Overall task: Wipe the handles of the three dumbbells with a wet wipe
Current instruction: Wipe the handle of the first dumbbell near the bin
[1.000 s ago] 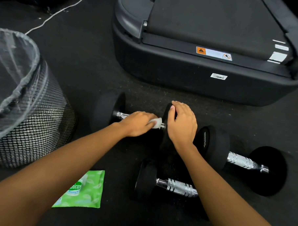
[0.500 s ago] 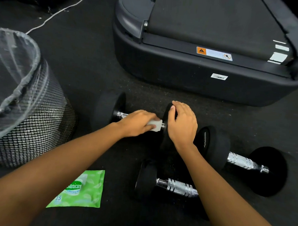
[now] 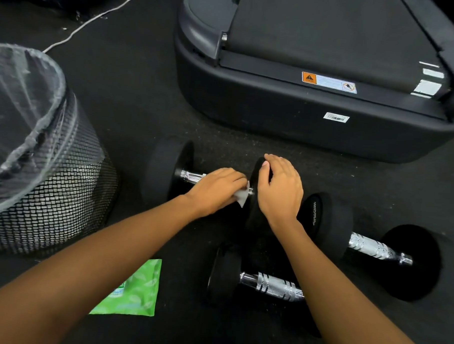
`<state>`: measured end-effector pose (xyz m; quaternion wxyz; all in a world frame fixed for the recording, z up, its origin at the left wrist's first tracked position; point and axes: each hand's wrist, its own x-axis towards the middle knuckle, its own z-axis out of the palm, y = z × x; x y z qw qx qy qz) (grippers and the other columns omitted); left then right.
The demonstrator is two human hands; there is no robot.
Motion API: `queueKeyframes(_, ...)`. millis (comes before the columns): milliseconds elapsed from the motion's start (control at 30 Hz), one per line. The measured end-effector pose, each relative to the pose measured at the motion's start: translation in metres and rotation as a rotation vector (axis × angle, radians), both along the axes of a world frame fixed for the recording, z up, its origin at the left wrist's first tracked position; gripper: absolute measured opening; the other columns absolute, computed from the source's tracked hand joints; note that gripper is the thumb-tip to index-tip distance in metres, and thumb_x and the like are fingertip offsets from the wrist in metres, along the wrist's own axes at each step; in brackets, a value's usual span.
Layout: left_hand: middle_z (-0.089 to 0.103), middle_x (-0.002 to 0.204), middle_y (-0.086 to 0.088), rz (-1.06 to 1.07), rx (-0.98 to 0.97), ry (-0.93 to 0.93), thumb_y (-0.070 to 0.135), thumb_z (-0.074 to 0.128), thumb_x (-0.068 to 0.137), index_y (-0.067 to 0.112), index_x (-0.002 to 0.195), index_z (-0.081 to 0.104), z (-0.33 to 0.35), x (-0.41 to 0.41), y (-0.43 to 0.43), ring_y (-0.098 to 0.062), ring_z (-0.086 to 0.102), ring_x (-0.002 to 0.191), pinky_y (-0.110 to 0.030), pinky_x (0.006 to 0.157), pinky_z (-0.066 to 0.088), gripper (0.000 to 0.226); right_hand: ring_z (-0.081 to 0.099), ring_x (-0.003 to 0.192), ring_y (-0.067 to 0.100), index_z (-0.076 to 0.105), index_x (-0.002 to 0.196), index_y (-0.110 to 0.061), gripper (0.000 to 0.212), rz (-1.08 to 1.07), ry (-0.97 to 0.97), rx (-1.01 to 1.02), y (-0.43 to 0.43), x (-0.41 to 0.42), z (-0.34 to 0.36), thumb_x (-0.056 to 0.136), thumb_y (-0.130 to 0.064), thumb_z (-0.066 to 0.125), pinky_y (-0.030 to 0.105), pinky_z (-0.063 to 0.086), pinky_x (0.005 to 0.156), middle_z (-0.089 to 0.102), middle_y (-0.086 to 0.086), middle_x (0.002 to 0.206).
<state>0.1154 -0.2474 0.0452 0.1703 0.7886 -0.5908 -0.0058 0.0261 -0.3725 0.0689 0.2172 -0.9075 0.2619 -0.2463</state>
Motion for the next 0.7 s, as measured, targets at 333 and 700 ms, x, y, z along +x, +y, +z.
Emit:
queueKeyframes(333, 0.062, 0.119, -0.001, 0.173, 0.171, 0.166, 0.035, 0.044, 0.096, 0.016, 0.119, 0.06, 0.006, 0.008, -0.002, -0.018, 0.055, 0.11, -0.037, 0.096, 0.042, 0.034, 0.053, 0.118, 0.017, 0.061, 0.118, -0.01, 0.031, 0.004, 0.002, -0.02, 0.0, 0.0, 0.001, 0.096, -0.021, 0.043, 0.034, 0.037, 0.103, 0.063, 0.004, 0.12)
queueKeyframes(700, 0.05, 0.138, -0.002, 0.011, 0.098, 0.044, 0.018, 0.053, 0.093, 0.014, 0.13, 0.053, 0.003, 0.007, 0.018, -0.016, 0.044, 0.129, -0.029, 0.109, 0.029, 0.037, 0.053, 0.118, 0.018, 0.062, 0.118, -0.009, 0.032, 0.02, -0.003, -0.042, -0.002, -0.001, -0.002, 0.096, -0.022, 0.041, 0.036, 0.038, 0.103, 0.064, 0.005, 0.12)
